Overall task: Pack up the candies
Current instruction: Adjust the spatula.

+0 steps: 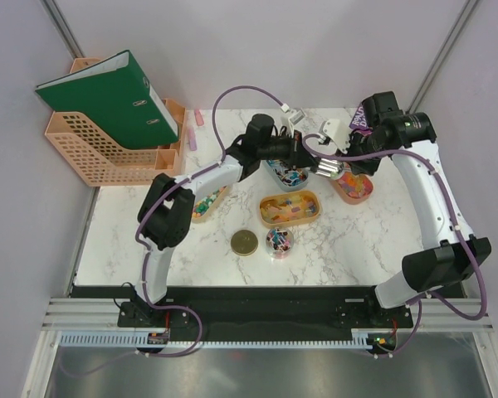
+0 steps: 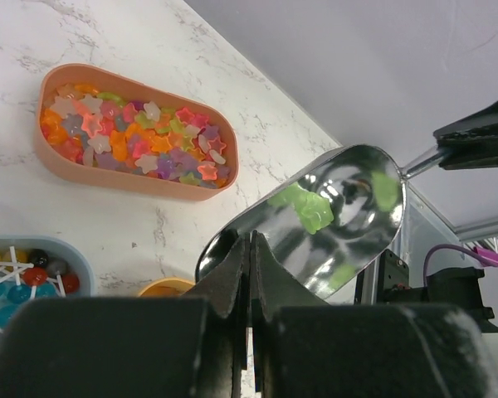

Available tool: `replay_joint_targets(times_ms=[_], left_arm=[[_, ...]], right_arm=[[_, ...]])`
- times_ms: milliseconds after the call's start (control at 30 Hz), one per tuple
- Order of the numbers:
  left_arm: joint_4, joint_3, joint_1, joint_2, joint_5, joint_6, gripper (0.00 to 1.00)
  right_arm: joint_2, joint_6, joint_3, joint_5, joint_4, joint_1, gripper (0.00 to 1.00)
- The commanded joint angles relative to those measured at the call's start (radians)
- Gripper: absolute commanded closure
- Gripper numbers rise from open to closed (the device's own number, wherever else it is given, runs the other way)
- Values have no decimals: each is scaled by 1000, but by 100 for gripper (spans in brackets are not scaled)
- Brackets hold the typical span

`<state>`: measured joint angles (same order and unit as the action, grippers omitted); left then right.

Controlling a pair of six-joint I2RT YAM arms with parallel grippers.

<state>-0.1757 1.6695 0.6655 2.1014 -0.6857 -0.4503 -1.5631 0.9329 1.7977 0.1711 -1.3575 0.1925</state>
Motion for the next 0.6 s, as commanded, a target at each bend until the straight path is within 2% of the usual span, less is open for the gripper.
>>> replay_joint_targets(times_ms=[0, 267, 367, 467, 500, 567], left_arm=[[-25, 10, 14, 5, -8, 7, 98], [-30, 9, 26, 8, -6, 1, 98], [-27, 16, 26, -4, 12, 2, 98], [73, 85, 23, -26, 122, 97, 88], [106, 137, 20, -35, 188, 184, 82], [166, 170, 3, -41, 241, 281, 77]], right_arm=[[46, -35, -21, 64, 24, -8, 100], [48, -146, -23, 107, 55, -74, 100], [43, -169, -50, 67, 70, -96, 100], [23, -166, -92, -7, 55, -128, 100], [15, -161, -98, -34, 46, -134, 100], [-15, -152, -106, -57, 11, -153, 100]])
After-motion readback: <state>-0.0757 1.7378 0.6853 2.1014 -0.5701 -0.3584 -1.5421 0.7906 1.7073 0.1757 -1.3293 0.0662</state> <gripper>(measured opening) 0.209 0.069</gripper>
